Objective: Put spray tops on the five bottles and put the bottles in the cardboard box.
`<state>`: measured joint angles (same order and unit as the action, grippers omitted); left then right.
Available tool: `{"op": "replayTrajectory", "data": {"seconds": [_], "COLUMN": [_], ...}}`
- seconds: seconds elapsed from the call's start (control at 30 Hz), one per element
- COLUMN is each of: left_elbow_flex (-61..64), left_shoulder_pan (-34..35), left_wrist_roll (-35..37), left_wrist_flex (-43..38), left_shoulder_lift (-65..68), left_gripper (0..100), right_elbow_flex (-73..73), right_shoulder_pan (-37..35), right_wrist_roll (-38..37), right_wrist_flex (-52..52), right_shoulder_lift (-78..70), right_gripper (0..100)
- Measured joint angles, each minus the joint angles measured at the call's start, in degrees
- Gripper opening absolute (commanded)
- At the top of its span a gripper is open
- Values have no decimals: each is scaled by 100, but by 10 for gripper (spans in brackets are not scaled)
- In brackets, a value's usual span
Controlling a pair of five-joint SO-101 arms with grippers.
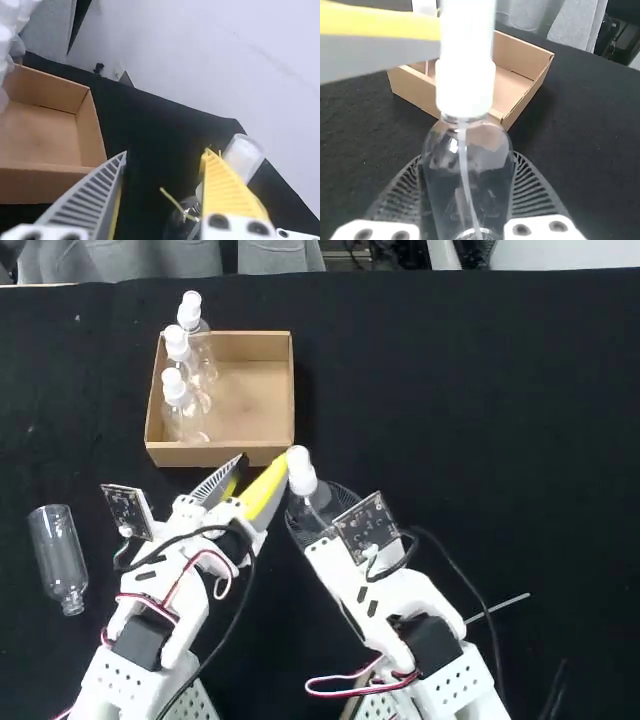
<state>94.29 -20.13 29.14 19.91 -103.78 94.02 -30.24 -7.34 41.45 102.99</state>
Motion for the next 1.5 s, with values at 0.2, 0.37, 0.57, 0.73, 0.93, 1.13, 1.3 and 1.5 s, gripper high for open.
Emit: {"op": "replayTrajectory", "data": {"seconds": [0.2, 0.37, 0.57, 0.73, 0.93, 1.13, 1.3, 1.5], "left_elbow_flex": [0, 0, 0, 0, 123, 123, 123, 123], "left_shoulder_pan": [-105, -105, -167, -273, -510, -536, -334, -123], "left_wrist_roll": [0, -18, -18, -114, -422, -422, -396, -299], "left_wrist_flex": [0, 0, 0, 0, -53, -53, -9, 0], "left_shoulder_lift": [0, 0, 0, -9, -70, -70, 9, 9], "left_gripper": [216, 216, 216, 216, 216, 216, 216, 216], "right_elbow_flex": [0, 0, 0, 0, 9, 9, 0, 0], "right_shoulder_pan": [0, 0, 0, 0, 9, 9, 0, 0], "right_wrist_roll": [0, 0, 0, 0, 0, 0, 0, 0], "right_wrist_flex": [0, 0, 0, 0, 9, 9, 211, 360], "right_shoulder_lift": [0, 0, 0, 0, -9, -9, -9, -9], "right_gripper": [32, 32, 32, 32, 32, 32, 32, 32]}}
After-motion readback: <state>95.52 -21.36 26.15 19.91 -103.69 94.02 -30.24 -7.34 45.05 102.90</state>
